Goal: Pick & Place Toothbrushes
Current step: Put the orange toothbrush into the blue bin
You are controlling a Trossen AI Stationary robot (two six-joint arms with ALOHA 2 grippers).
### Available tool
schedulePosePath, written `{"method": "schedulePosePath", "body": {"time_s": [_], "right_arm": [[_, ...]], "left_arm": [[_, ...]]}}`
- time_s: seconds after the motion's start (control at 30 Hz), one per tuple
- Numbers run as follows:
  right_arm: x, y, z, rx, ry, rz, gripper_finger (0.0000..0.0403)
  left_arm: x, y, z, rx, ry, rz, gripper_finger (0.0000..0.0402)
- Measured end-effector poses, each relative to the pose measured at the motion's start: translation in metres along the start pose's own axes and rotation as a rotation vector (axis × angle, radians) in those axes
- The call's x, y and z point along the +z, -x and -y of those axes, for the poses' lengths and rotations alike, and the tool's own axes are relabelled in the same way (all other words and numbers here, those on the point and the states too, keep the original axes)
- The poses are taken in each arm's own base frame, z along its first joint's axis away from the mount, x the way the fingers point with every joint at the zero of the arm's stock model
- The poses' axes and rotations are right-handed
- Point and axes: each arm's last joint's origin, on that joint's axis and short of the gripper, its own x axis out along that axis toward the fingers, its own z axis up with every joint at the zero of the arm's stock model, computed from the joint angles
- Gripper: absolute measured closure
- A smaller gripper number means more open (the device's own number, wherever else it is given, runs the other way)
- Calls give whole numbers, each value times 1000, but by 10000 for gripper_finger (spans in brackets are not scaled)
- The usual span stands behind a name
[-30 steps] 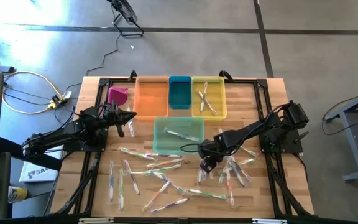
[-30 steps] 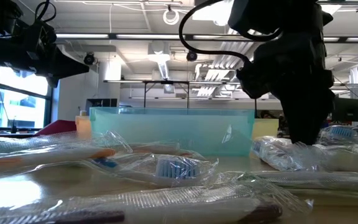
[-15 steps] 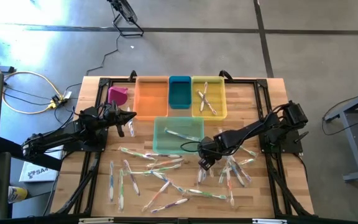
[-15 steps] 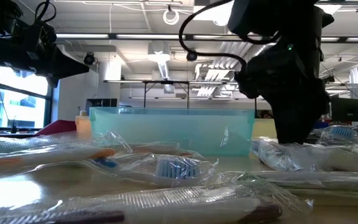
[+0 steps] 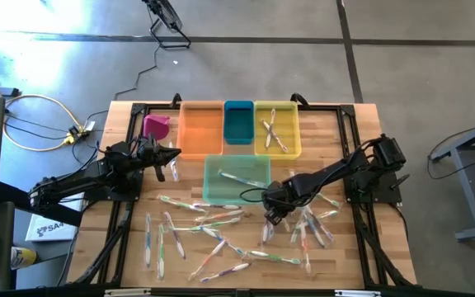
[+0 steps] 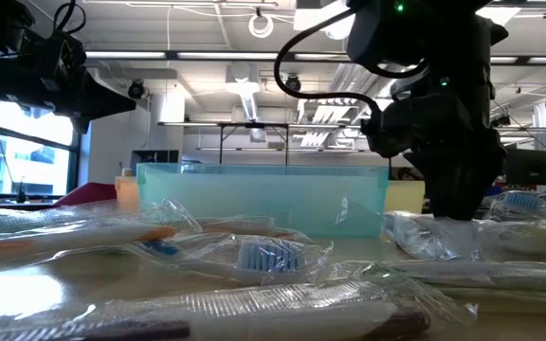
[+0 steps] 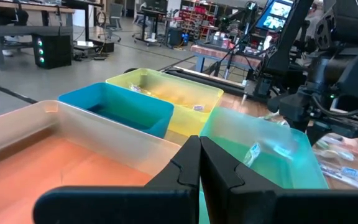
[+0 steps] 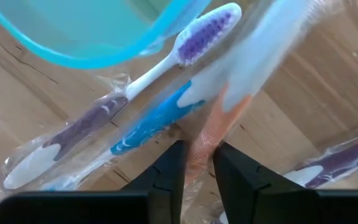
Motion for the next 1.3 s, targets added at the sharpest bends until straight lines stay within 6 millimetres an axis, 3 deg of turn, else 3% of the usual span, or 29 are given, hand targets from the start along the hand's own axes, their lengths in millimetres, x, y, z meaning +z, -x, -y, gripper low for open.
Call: {"method": "schedulePosePath", "body": {"time_s": [0.3, 0.63, 1.07, 1.3], "right_arm": [[-1, 2, 1, 12, -5, -30, 378], [0, 21, 5, 34, -97, -8, 387], [-1, 24, 14, -44, -136, -15, 390], [4, 44, 17, -1, -129, 64, 390]], "left_arm": [[0, 0, 0, -3, 0, -1, 402], [0, 0, 0, -4, 0, -1, 402], [0, 0, 0, -4, 0, -1, 402], [0, 0, 0, -5, -1, 0, 402]]}}
